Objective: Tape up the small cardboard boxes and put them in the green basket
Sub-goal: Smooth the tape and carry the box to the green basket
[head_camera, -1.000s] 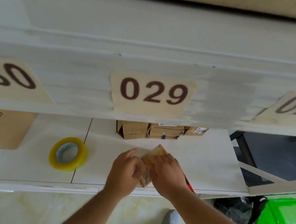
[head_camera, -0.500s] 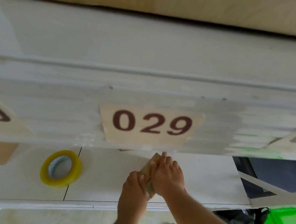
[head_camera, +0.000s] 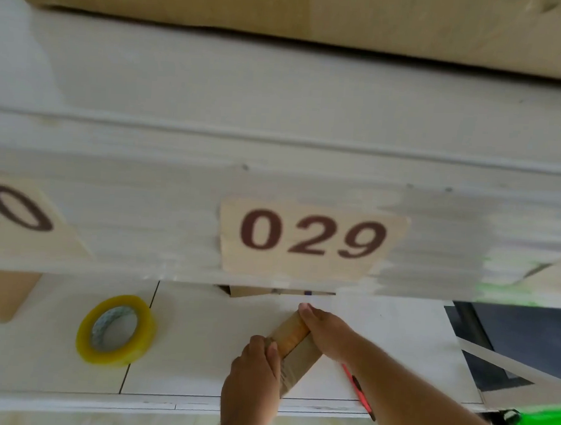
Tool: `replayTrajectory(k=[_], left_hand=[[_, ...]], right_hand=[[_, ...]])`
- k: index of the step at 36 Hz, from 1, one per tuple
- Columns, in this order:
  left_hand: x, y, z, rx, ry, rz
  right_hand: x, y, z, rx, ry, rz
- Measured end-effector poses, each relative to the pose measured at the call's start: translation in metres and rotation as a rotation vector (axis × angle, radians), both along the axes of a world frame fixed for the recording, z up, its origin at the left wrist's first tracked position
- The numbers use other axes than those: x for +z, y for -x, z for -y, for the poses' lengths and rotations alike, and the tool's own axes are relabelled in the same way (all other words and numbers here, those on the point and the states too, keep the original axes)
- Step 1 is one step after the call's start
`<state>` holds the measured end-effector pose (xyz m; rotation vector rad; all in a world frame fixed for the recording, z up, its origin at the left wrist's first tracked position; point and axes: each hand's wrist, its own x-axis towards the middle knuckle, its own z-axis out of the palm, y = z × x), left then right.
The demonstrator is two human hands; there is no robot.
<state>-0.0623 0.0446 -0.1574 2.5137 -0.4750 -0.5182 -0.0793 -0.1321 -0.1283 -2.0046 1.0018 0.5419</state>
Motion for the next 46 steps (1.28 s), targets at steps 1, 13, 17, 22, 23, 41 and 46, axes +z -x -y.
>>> replayTrajectory(k=[1,13,17,22,23,41,46], left_hand=[[0.000,0.000,0.000,-0.002,-0.002,0.005],[-0.002,-0.002,0.001,-0.013,0.004,0.005],[-0.007,0.001,0.002,0.016,0.030,0.002],[-0.011,0.000,0.001,0.005,0.037,0.017],[-0.010,0.000,0.001,0.002,0.036,0.012],[-0.011,0.003,0.002,0.129,0.120,-0.051],[-0.008,0.001,0.001,0.102,0.089,-0.028]], right_hand=[[-0.002,0.004,0.002,0.006,-0.043,0.015],[-0.003,0.014,-0.024,-0.188,0.415,0.192],[-0.007,0.015,-0.032,-0.153,0.400,0.151],[0.002,0.011,-0.022,0.040,0.358,0.021],[0.005,0.012,-0.022,0.135,0.398,-0.027],[0.001,0.082,-0.088,0.611,0.359,0.358],[0.003,0.082,-0.074,0.666,0.429,0.341]])
